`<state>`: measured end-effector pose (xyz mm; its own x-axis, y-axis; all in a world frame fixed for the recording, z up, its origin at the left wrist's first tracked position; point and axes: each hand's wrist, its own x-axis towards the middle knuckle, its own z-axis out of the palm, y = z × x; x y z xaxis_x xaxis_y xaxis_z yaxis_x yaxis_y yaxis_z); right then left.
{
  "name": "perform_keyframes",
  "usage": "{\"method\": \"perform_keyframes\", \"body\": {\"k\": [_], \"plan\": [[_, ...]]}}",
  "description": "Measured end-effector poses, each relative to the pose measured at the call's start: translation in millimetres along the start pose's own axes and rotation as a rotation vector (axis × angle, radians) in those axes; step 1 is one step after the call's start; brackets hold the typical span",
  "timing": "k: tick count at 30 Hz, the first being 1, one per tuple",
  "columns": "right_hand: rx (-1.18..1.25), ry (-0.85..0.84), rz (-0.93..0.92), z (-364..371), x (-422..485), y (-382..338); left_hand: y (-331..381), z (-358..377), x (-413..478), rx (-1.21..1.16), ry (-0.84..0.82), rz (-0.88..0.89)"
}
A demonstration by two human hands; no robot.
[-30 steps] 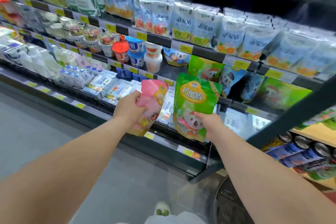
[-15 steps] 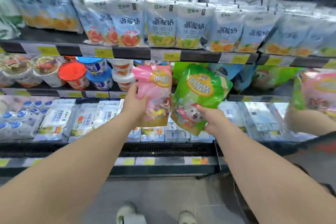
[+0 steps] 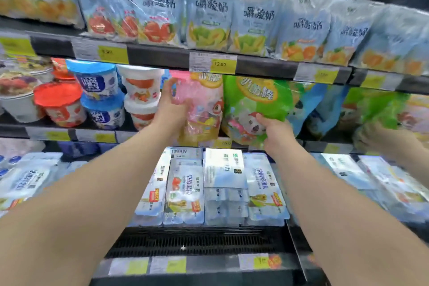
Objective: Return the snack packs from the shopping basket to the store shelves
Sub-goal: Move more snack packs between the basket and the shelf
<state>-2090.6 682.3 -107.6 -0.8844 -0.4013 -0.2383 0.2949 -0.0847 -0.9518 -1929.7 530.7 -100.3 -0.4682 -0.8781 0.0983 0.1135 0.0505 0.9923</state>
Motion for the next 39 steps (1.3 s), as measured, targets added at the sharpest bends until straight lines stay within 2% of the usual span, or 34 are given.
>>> {"method": "perform_keyframes", "body": {"k": [3, 5, 7, 9, 12, 16, 19, 21, 24, 26, 29, 31, 33, 35, 39], "plan": [[0.002, 0.030, -0.281, 4, 25, 12, -29, 5, 15, 0.068, 0.062, 0.188], [-0.047, 0.092, -0.422, 8, 33, 19, -39, 6, 20, 0.132, 0.145, 0.221], [-0.059, 0.100, -0.487, 7, 37, 39, -53, 6, 19, 0.169, 0.256, 0.266], [-0.137, 0.080, -0.521, 4, 41, 58, -65, 6, 12, 0.157, 0.274, 0.389], [-0.192, 0.055, -0.622, -1, 51, 68, -78, 9, -7, 0.101, 0.183, 0.503], [-0.245, -0.001, -0.670, -5, 68, 62, -79, 10, -4, 0.169, 0.039, 0.409], [-0.299, 0.043, -0.648, -12, 82, 60, -68, 7, 13, 0.276, -0.066, 0.322], [-0.307, 0.092, -0.648, -14, 88, 60, -67, 6, 23, 0.309, -0.081, 0.324], [-0.361, 0.199, -0.673, -11, 87, 63, -72, 11, 29, 0.449, 0.065, 0.371], [-0.365, 0.267, -0.718, -10, 82, 65, -81, 18, 25, 0.532, 0.238, 0.440], [-0.358, 0.273, -0.788, -9, 73, 70, -91, 31, 12, 0.731, 0.525, 0.578], [-0.414, 0.256, -0.833, -7, 71, 75, -100, 42, 7, 0.915, 0.590, 0.701], [-0.495, 0.231, -0.874, -5, 71, 79, -104, 54, 7, 1.088, 0.479, 0.816], [-0.585, 0.212, -0.915, -5, 73, 81, -104, 66, 12, 1.259, 0.330, 0.856], [-0.741, 0.210, -0.904, -4, 78, 83, -96, 72, 33, 1.354, 0.233, 0.720]]}}
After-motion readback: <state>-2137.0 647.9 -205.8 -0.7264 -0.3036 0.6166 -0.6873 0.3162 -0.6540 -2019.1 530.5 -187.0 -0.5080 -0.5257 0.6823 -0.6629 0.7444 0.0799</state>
